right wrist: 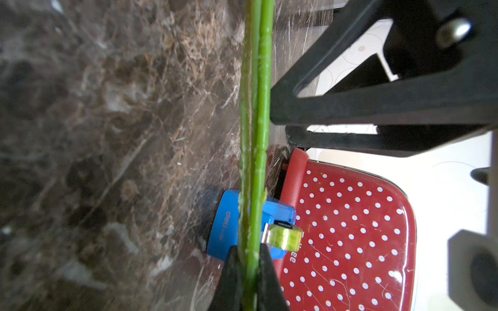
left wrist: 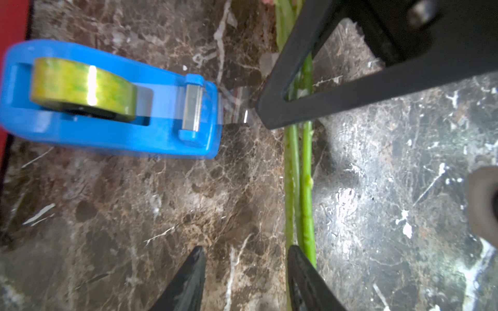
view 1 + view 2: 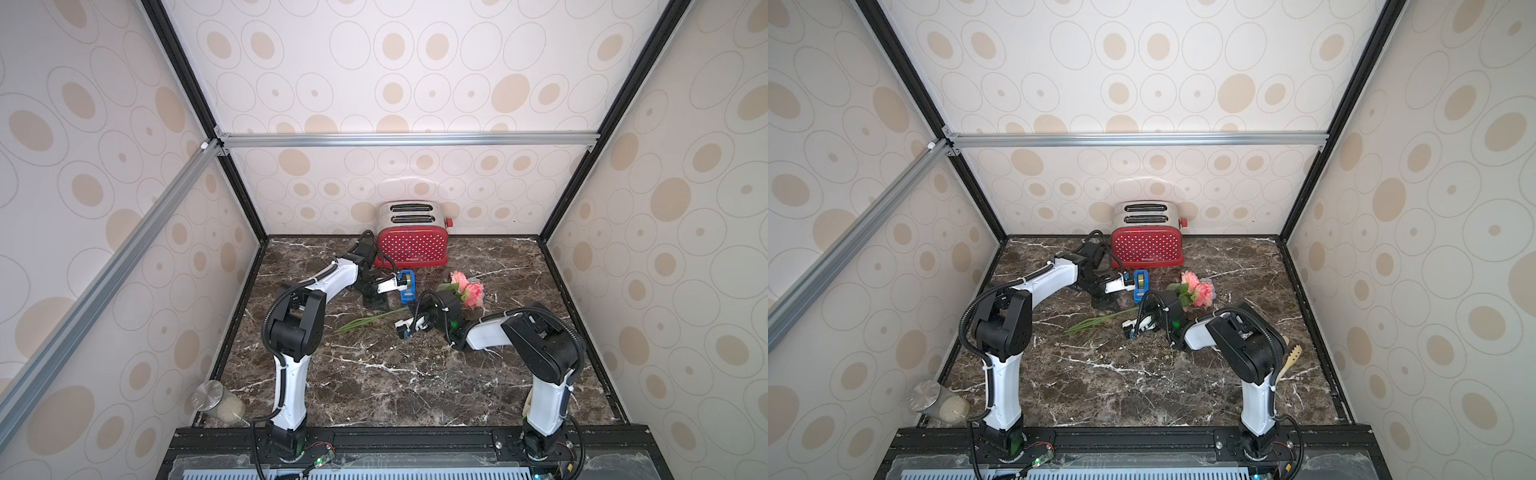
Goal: Wrap bouquets with tape
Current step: Wrap the tape around the bouquet.
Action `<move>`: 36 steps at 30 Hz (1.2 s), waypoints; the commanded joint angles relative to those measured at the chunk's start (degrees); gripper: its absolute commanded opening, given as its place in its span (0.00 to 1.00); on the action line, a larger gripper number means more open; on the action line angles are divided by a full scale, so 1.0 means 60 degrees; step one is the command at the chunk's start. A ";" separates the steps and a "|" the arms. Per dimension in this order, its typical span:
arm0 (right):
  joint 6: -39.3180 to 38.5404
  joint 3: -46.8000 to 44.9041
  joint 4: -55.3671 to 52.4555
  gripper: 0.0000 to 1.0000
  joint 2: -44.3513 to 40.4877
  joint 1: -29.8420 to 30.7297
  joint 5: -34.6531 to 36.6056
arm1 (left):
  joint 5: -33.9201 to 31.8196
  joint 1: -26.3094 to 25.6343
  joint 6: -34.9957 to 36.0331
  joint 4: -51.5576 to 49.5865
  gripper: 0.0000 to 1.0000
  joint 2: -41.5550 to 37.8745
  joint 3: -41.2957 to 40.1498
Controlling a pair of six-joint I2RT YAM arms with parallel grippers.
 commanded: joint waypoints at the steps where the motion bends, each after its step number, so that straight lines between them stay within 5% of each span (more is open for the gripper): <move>1: -0.0266 0.0119 0.0261 0.00 -0.0096 0.0059 0.0078 | 0.0368 0.0144 0.0194 -0.0136 0.51 -0.0713 0.0046; 9: -0.0268 0.0167 0.0447 0.00 0.0010 0.0052 0.0155 | 0.1630 0.0192 0.0280 -0.0429 0.54 -0.0777 -0.0162; 31: -0.0515 0.0281 0.0589 0.00 -0.0195 0.0179 0.0035 | 0.1128 -0.0240 0.0417 -0.1077 0.56 0.0960 0.0543; 36: -0.0544 0.0273 0.0537 0.00 -0.0209 0.0264 0.0067 | 0.1106 -0.0271 0.0431 -0.1171 0.48 0.1252 0.0873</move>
